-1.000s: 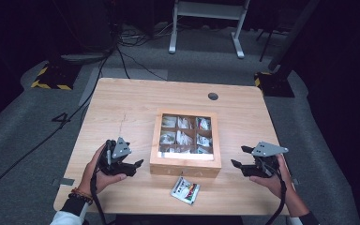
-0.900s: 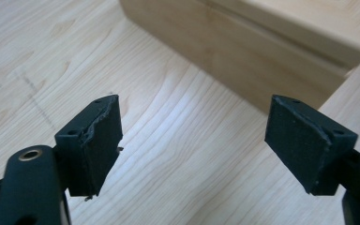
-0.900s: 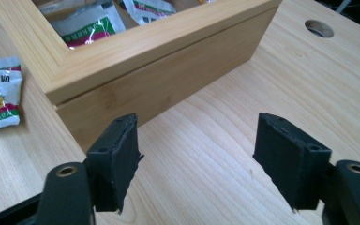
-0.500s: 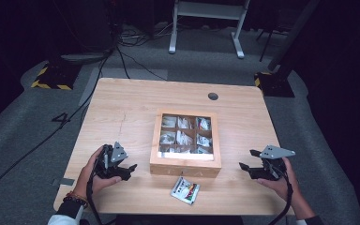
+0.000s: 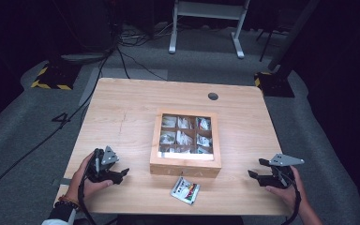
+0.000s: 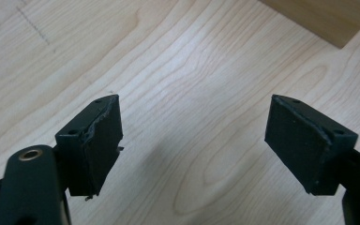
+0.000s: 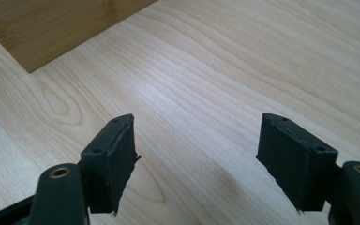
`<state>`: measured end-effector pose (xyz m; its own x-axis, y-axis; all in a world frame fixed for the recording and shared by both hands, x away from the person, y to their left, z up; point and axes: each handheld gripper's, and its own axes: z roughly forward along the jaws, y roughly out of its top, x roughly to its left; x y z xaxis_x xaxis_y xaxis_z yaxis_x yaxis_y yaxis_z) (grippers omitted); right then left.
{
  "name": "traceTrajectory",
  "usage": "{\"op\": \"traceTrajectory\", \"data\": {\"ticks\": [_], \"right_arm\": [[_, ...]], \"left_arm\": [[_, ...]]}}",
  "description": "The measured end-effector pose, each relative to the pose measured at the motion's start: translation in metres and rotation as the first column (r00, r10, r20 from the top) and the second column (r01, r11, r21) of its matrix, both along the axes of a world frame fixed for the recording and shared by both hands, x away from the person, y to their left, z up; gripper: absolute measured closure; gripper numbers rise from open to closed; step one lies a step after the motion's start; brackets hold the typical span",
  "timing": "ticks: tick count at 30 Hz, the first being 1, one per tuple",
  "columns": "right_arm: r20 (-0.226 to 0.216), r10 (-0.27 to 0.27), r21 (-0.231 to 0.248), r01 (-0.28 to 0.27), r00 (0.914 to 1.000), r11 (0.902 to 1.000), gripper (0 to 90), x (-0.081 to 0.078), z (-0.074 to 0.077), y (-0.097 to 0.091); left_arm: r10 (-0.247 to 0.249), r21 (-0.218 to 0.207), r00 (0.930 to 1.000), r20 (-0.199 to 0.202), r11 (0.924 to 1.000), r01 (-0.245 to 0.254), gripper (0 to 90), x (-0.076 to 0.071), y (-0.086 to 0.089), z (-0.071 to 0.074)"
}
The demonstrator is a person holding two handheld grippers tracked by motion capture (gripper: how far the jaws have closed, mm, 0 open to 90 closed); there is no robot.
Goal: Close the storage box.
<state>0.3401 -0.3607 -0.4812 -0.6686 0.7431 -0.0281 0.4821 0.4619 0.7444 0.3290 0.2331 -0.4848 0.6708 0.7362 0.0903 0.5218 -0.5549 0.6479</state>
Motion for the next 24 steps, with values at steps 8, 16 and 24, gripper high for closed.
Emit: {"op": "traceTrajectory", "data": {"ticks": [8, 16, 24], "right_arm": [[-0.024, -0.033, 0.046, 0.034, 0.9992, 0.9983, 27.5, -0.005, -0.007, -0.011], [-0.035, -0.094, 0.046, 0.096, 0.9949, 0.9943, 25.6, -0.009, -0.022, -0.02], [-0.015, -0.109, 0.022, 0.11, 0.9939, 0.9937, 25.3, -0.012, -0.023, -0.017]], "left_arm": [[0.019, -0.035, 0.9988, -0.045, 0.9992, -0.021, 19.5, -0.003, 0.016, -0.012], [0.044, -0.123, 0.9986, -0.03, 0.9912, -0.047, 19.2, -0.006, 0.032, -0.02], [0.049, -0.12, 0.9984, -0.029, 0.9914, -0.052, 18.7, -0.006, 0.032, -0.02]]}}
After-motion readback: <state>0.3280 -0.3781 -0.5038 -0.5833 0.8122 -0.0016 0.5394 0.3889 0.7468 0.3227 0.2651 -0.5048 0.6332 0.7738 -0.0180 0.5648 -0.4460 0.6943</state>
